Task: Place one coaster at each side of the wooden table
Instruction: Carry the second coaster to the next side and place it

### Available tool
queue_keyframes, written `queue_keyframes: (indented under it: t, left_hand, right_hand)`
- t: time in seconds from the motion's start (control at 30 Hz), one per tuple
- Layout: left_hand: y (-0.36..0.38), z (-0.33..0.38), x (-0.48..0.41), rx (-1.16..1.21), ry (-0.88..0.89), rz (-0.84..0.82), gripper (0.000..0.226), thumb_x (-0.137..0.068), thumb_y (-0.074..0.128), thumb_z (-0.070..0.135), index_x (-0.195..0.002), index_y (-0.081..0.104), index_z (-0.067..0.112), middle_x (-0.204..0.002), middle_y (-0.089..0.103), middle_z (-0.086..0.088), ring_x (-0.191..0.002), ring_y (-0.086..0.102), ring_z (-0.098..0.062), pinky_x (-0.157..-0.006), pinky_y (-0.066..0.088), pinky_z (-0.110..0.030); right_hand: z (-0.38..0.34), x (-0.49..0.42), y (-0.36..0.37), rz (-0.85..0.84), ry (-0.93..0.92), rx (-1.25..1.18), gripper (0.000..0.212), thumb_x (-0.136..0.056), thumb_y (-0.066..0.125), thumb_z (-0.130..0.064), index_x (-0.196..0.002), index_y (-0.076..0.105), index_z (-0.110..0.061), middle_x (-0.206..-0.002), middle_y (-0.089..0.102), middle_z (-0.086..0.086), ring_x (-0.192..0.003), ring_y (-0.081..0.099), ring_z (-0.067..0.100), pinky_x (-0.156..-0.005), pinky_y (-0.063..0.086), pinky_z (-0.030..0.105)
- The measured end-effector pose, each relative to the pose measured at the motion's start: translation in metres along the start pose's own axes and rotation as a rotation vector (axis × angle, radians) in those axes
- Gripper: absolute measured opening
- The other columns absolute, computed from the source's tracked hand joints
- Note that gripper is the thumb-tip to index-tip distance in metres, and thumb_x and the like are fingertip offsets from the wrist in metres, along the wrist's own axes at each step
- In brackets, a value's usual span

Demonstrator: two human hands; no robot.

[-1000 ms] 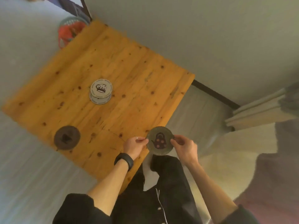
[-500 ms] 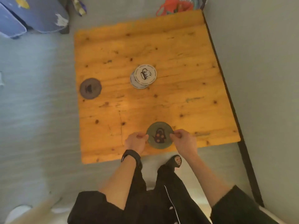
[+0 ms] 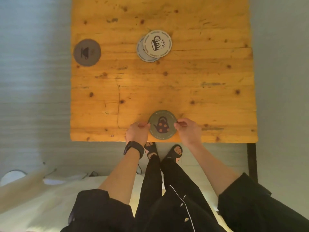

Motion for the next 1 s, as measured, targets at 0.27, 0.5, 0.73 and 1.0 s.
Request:
queue_keyframes:
  t: [0.27,0.5,0.73,1.0]
  left_hand:
    - [0.006,-0.006,-0.008,-0.059,0.024,0.012,0.010,-0.079,0.064,0.049,-0.081,0.063,0.040,-0.079,0.065,0.015,-0.092,0.064,-0.021,-0.093,0.049,-0.045]
    - [0.007,-0.002,0.001,-0.111,0.024,0.021,0.020,-0.084,0.059,0.048,-0.095,0.069,0.033,-0.091,0.074,0.004,-0.098,0.061,-0.024,-0.100,0.036,-0.044]
    - [0.006,0.000,0.005,-0.191,0.120,0.038,0.015,-0.088,0.057,0.044,-0.095,0.063,0.033,-0.077,0.070,0.008,-0.090,0.063,-0.023,-0.098,0.032,-0.041]
    - [0.013,-0.005,0.005,-0.700,0.639,0.151,0.034,-0.097,0.047,0.023,-0.126,0.059,0.035,-0.117,0.067,0.004,-0.108,0.055,-0.027,-0.100,0.033,-0.043]
  right_hand:
    - [-0.005,-0.001,0.004,0.063,-0.008,0.056,0.015,-0.092,0.070,-0.029,-0.101,0.074,-0.018,-0.094,0.077,-0.004,-0.078,0.061,0.006,-0.060,0.034,0.006]
    - [-0.005,0.005,0.001,0.059,0.016,0.068,0.011,-0.090,0.072,-0.025,-0.098,0.072,-0.017,-0.090,0.076,-0.003,-0.078,0.064,0.010,-0.057,0.036,0.008]
    - [-0.003,0.004,0.005,0.088,-0.029,0.125,0.011,-0.091,0.071,-0.024,-0.098,0.069,-0.016,-0.090,0.075,0.000,-0.076,0.062,0.013,-0.055,0.036,0.013]
    - [-0.003,0.012,0.004,0.064,-0.299,0.337,0.016,-0.097,0.061,-0.012,-0.112,0.067,-0.009,-0.110,0.065,0.014,-0.089,0.064,0.036,-0.069,0.048,0.036]
Point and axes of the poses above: each hand's wrist, its own x-axis away from the middle knuckle, its own y-axis out of the palm, z = x × y, the point moved 1 cm from there along -x, towards the middle knuckle
